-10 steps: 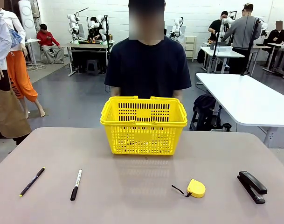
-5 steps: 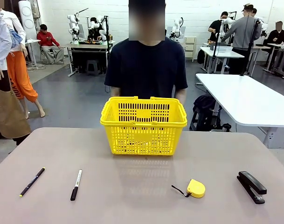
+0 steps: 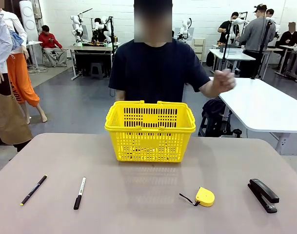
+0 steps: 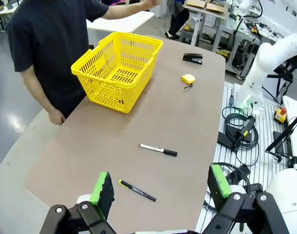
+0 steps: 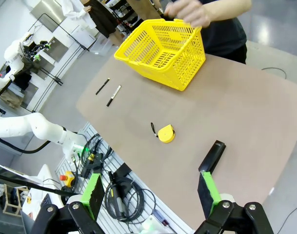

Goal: Place the items the person wants into the basket.
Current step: Pick up the item the person points to and place it in the Market Basket.

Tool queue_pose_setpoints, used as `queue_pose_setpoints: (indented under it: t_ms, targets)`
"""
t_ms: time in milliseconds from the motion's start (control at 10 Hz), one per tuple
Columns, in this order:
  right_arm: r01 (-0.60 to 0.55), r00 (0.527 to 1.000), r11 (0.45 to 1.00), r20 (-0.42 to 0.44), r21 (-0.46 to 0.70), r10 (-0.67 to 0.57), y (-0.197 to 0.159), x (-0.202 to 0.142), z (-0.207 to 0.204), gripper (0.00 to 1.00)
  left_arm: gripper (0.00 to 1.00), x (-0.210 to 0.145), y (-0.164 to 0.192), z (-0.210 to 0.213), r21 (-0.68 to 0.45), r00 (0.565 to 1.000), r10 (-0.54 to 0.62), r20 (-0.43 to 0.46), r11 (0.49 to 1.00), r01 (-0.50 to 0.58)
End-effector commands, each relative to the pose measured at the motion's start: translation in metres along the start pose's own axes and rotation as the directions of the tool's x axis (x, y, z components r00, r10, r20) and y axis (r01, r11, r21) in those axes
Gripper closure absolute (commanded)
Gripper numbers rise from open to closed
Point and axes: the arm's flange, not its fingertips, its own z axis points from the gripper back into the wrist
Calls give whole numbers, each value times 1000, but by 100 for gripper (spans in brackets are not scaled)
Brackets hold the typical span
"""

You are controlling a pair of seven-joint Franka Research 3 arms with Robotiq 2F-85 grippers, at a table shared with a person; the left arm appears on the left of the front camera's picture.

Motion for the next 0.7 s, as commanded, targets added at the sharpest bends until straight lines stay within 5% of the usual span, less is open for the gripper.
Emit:
queue_pose_setpoints:
  t_ms: [0,600]
  targets:
    - [-15,1000,1000,14,17,15,0,1,0,0,0,0,1,2,-9,1000,-25,15,1000,25]
    - [-15,1000,1000,14,17,15,0,1,0,0,0,0,1,2,-9,1000,-25,15,1000,25]
